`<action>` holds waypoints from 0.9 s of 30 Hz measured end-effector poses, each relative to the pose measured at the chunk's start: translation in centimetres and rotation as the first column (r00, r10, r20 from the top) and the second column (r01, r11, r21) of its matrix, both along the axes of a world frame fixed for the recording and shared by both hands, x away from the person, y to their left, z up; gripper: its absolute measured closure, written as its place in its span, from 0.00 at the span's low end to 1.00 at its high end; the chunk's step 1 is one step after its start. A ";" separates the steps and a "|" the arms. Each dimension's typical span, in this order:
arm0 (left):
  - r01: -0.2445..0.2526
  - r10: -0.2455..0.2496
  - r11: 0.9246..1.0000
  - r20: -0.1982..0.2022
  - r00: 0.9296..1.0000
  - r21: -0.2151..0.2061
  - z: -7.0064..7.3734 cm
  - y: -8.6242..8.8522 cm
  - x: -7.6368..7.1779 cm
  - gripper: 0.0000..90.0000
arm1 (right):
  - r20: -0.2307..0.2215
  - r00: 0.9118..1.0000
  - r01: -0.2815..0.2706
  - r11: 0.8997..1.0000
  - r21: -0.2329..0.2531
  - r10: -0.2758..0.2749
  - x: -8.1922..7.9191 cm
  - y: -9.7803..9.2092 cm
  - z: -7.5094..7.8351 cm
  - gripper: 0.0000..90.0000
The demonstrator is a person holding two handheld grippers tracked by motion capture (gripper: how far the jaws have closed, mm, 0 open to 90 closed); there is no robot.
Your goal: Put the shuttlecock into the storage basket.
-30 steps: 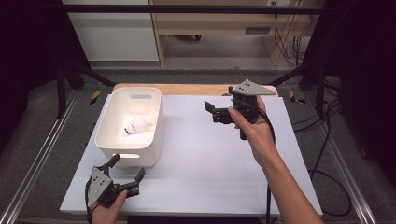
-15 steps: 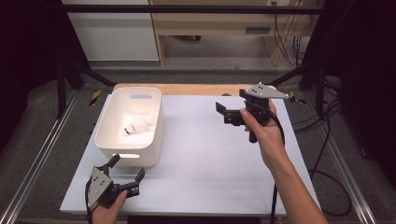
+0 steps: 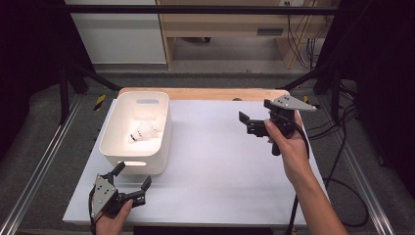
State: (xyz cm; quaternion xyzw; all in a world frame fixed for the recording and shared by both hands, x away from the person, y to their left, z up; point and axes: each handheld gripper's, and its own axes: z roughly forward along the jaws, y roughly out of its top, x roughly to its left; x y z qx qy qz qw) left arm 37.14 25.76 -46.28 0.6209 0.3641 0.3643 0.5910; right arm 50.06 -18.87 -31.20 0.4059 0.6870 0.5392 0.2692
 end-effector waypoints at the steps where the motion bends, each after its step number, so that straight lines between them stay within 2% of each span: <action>1: -0.001 0.001 1.000 0.000 1.000 0.000 0.0 0.0 0.0 0.01 | -0.003 1.000 0.006 1.000 -0.001 -0.006 -0.1 -0.1 -0.1 0.04; 8: -0.002 0.002 1.000 -0.002 1.000 -0.004 0.0 0.2 0.0 0.01 | -0.014 1.000 0.024 1.000 -0.013 -0.024 -0.7 -1.2 -1.3 0.03; 17: 0.001 -0.001 1.000 0.003 1.000 -0.010 0.1 0.3 -0.2 0.01 | -0.003 1.000 0.031 0.998 -0.052 -0.031 -2.0 -1.9 -2.9 0.03; 27: 0.010 -0.010 1.000 0.001 1.000 -0.006 0.1 0.3 -0.1 0.01 | 0.008 0.998 0.064 0.997 -0.045 -0.063 -3.8 -3.6 -4.6 0.04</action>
